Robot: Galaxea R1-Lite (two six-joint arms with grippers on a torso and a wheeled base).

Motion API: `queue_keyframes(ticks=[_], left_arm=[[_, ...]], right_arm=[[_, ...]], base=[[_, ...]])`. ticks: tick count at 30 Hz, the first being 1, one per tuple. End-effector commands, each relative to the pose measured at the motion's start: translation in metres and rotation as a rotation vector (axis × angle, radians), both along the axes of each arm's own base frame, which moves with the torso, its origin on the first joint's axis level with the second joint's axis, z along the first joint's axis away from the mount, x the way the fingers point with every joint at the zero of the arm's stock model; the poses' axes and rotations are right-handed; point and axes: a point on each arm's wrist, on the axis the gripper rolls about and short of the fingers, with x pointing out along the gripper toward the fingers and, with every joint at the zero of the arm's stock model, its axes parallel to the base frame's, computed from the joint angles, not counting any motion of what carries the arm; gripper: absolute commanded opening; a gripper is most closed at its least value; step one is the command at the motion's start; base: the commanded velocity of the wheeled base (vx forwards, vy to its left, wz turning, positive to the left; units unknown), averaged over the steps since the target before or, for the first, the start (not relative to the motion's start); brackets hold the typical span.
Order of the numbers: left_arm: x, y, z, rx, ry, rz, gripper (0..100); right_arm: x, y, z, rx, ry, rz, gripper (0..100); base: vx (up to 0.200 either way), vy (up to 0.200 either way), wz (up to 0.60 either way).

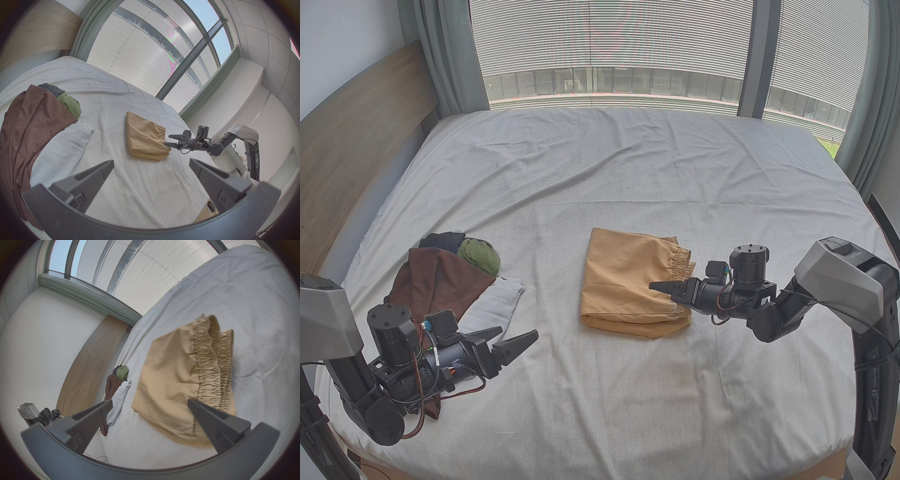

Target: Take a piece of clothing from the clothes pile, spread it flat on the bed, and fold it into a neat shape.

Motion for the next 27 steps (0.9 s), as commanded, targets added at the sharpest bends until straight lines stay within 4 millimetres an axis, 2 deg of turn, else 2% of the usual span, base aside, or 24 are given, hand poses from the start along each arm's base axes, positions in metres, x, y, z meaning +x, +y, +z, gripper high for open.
queue_keyframes(ticks=[1,5,9,13,14,15,16,17,18,19,20,21,22,23,24,25,27], left_arm=[[0.0,0.0,-0.002,0.001,0.007,-0.001,100],[0.0,0.0,0.0,0.0,0.002,0.001,100],[0.0,0.0,0.0,0.0,0.002,-0.001,100],[-0.003,-0.001,0.006,-0.012,-0.02,-0.009,100],[-0.003,-0.001,0.006,-0.012,-0.02,-0.009,100],[-0.006,-0.003,0.014,-0.028,-0.043,-0.021,100],[-0.006,-0.003,0.014,-0.028,-0.043,-0.021,100],[-0.012,-0.008,0.026,-0.058,-0.075,-0.041,100],[-0.012,-0.008,0.026,-0.058,-0.075,-0.041,100],[-0.02,-0.007,0.045,-0.107,-0.129,-0.049,100],[-0.025,-0.006,0.054,-0.127,-0.158,-0.048,100],[-0.027,-0.006,0.057,-0.133,-0.166,-0.05,100],[-0.038,-0.006,0.072,-0.162,-0.221,-0.065,100],[-0.046,-0.006,0.08,-0.176,-0.252,-0.075,100],[-0.052,-0.005,0.083,-0.182,-0.265,-0.079,100],[-0.064,-0.003,0.089,-0.194,-0.294,-0.083,100],[-0.079,-0.003,0.096,-0.208,-0.332,-0.085,100]], right_arm=[[0.002,-0.005,-0.022,-0.014,0.046,-0.013,100],[-0.002,-0.005,-0.024,-0.017,0.058,-0.012,100],[-0.008,-0.004,-0.013,-0.016,0.028,-0.021,100],[-0.028,-0.007,0.041,0.017,-0.07,-0.017,100],[-0.028,-0.007,0.041,0.017,-0.07,-0.017,100],[-0.046,-0.01,0.075,0.036,-0.122,-0.011,100],[-0.046,-0.01,0.075,0.036,-0.122,-0.011,100],[-0.07,-0.013,0.11,0.051,-0.18,-0.003,100],[-0.07,-0.013,0.11,0.051,-0.18,-0.003,100],[-0.102,-0.022,0.149,0.074,-0.259,-0.001,100],[-0.115,-0.026,0.163,0.083,-0.292,-0.001,100],[-0.12,-0.028,0.167,0.085,-0.3,-0.004,100],[-0.147,-0.039,0.185,0.087,-0.344,-0.015,100],[-0.167,-0.045,0.195,0.082,-0.372,-0.017,100],[-0.178,-0.049,0.199,0.078,-0.386,-0.017,100],[-0.202,-0.058,0.207,0.062,-0.418,-0.021,100],[-0.232,-0.074,0.212,0.025,-0.456,-0.049,100]], base=[[0.0,0.0,0.0],[0.0,0.0,0.0],[0.0,0.0,0.0],[0.0,0.0,0.0],[0.0,0.0,0.0],[0.0,0.0,0.0],[0.0,0.0,0.0],[0.0,0.0,0.0],[0.0,0.0,0.0],[0.0,0.0,0.0],[0.0,0.0,0.0],[0.0,0.0,0.0],[0.0,0.0,0.0],[0.0,0.0,0.0],[0.0,0.0,0.0],[0.0,0.0,0.0],[0.0,0.0,0.0]])
